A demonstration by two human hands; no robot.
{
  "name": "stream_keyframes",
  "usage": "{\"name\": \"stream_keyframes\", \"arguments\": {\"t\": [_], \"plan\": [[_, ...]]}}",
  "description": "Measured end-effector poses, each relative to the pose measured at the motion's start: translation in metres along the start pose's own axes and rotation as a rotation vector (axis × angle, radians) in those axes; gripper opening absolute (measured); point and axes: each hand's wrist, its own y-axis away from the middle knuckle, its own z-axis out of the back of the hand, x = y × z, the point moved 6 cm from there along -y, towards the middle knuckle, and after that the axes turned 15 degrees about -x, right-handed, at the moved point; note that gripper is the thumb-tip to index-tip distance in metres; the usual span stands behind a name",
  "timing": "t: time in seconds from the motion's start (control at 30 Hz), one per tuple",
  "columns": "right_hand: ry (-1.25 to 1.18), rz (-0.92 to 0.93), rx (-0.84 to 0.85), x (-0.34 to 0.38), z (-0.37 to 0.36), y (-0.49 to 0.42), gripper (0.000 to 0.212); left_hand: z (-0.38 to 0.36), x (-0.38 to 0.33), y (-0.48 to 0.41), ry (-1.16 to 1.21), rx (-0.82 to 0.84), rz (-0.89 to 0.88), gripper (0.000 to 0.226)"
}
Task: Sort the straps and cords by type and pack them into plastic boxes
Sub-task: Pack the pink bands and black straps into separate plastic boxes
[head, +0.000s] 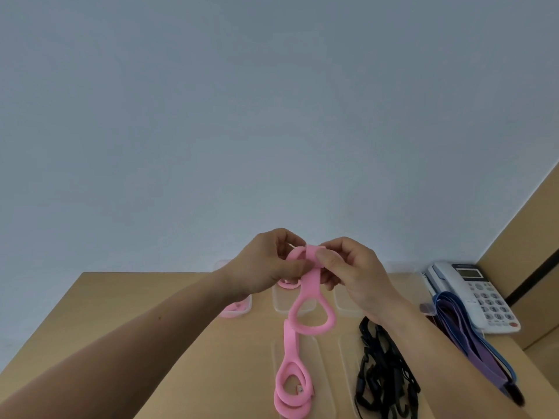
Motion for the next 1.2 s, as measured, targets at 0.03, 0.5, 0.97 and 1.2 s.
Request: {"name": "stream_keyframes", "arguments": {"t": [0.03, 0.5, 0.97, 1.2], "plan": [[-0.008, 0.014, -0.010, 0.002, 0.000, 0.001, 0.015, -0.001, 0.001, 0.000, -0.010, 0.011, 0.011, 0.029], [0.004, 0.093, 0.024, 0.003, 0.000, 0.005, 0.029, -0.005, 0.001, 0.003, 0.184, 0.092, 0.206, 0.039], [-0.026, -0.072, 0.057, -0.001, 0.004, 0.004, 0.039, -0.008, -0.007, 0.001, 0.091, 0.059, -0.043, 0.031], [0.004, -0.002, 0.001, 0.005, 0.007, 0.003, 0.036, -0.007, 0.000, 0.001, 0.052, 0.042, 0.056, 0.046]]}}
